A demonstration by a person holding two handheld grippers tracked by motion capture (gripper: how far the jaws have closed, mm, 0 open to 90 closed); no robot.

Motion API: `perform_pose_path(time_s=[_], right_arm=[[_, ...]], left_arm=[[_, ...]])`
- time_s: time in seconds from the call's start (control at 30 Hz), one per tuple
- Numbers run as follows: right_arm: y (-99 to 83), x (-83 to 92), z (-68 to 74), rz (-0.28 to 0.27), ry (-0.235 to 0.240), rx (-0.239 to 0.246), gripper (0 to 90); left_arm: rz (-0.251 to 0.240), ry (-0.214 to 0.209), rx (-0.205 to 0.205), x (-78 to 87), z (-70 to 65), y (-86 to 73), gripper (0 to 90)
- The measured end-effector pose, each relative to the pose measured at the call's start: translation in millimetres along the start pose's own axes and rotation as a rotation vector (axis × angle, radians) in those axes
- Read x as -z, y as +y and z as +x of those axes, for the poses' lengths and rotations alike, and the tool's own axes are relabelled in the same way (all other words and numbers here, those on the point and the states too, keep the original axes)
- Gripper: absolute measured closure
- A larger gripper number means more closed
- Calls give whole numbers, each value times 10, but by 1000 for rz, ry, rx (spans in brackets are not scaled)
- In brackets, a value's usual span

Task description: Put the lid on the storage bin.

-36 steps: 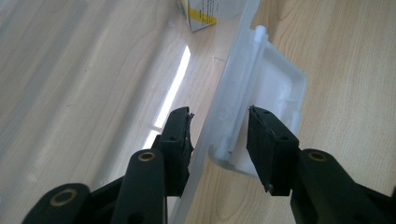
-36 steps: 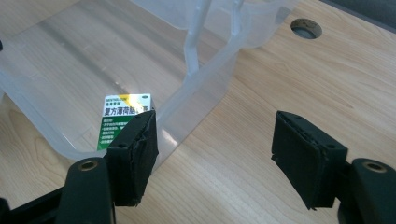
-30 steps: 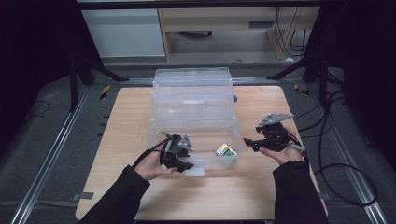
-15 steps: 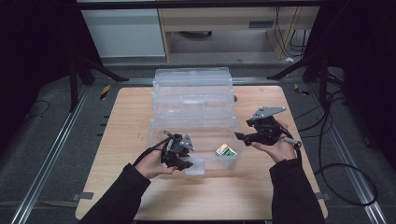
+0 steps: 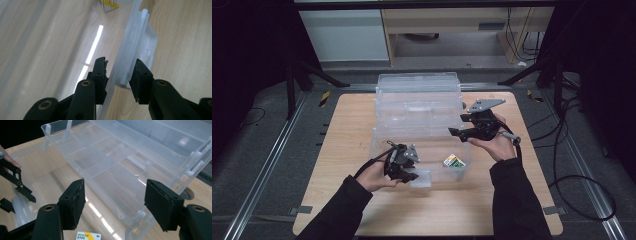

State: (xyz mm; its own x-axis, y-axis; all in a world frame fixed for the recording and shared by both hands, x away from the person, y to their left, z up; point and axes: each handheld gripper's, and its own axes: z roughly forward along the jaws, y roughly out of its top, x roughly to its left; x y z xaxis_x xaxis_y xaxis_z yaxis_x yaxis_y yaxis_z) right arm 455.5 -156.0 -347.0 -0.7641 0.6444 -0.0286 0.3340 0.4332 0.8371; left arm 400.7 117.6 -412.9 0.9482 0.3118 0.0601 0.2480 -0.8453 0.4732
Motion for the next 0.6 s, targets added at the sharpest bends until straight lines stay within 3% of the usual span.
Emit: perform_pose_path(time_s=[0.6], right_arm=[[497, -295, -113, 7, 20, 108, 342]], left_arm=[[-4, -3, -2, 2, 4, -5, 676]])
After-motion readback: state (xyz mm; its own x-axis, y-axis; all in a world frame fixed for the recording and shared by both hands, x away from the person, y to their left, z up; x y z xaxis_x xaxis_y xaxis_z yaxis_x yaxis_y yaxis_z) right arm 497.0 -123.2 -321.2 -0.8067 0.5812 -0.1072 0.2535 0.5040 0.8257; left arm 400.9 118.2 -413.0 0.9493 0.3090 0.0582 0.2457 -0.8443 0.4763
